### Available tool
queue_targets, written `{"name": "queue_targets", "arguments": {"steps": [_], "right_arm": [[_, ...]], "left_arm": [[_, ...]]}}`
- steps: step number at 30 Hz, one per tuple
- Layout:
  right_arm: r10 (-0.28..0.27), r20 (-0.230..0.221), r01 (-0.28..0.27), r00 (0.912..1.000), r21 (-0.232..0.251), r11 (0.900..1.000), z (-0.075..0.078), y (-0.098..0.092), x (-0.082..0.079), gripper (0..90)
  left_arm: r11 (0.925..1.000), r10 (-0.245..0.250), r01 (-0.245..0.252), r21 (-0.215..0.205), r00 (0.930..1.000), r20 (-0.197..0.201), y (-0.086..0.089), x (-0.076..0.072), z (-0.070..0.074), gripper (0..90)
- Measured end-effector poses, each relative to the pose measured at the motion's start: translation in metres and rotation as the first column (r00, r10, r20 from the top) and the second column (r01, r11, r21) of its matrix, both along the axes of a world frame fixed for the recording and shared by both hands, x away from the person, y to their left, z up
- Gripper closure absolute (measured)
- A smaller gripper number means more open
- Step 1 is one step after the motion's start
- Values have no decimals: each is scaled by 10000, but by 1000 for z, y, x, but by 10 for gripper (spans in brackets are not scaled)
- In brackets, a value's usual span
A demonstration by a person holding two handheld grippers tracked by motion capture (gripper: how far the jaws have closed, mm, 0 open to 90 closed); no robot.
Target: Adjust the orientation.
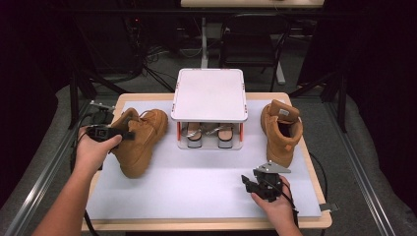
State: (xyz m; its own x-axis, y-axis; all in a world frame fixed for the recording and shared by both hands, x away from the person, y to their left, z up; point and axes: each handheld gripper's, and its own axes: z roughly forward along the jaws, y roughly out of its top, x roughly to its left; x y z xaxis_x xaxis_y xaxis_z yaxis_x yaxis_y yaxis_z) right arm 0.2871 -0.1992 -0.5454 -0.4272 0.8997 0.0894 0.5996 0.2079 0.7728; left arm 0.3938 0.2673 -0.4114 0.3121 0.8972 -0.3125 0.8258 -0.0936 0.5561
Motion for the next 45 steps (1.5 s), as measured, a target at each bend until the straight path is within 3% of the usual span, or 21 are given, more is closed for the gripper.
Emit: {"name": "queue_targets", "arguments": {"steps": [3, 5, 12, 18, 23, 28, 34, 37, 45], "right_arm": [[8, -54, -8, 10000, -3, 10000, -1, 1, 0, 482], [-6, -74, 6, 10000, 3, 10000, -1, 0, 0, 482], [-56, -59, 57, 10000, 60, 10000, 0, -3, 0, 483], [-32, -36, 32, 10000, -12, 10000, 0, -2, 0, 483], [-62, -51, 62, 10000, 60, 10000, 0, -2, 0, 482], [-72, -53, 72, 10000, 39, 10000, 0, -3, 0, 482], [-123, 23, 123, 9999, -129, 9998, 1, -4, 1, 481], [-253, 178, 262, 9995, -490, 9985, 5, -5, 1, 479], [-532, -788, 462, 9955, -885, 9950, 13, -7, 5, 472]], "left_arm": [[9989, -246, 235, -405, 9994, -260, -10, 11, -3, 807], [9987, -299, 287, -424, 9992, -275, -13, 13, -3, 805], [9984, -566, 563, -63, 9973, -465, -35, 18, -7, 800], [9974, -719, 719, -18, 9961, -520, -42, 20, -9, 797], [9951, -972, 957, -235, 9925, -740, -43, 20, -17, 788], [9946, -1039, 1041, -5, 9921, -709, -47, 17, -18, 778], [9919, -1259, 1267, 20, 9877, -932, -51, 17, -19, 727], [9922, -1216, 1236, 158, 9881, -940, -54, 16, -18, 703], [9937, -1086, 1106, 203, 9906, -832, -51, 11, -9, 627]]}}
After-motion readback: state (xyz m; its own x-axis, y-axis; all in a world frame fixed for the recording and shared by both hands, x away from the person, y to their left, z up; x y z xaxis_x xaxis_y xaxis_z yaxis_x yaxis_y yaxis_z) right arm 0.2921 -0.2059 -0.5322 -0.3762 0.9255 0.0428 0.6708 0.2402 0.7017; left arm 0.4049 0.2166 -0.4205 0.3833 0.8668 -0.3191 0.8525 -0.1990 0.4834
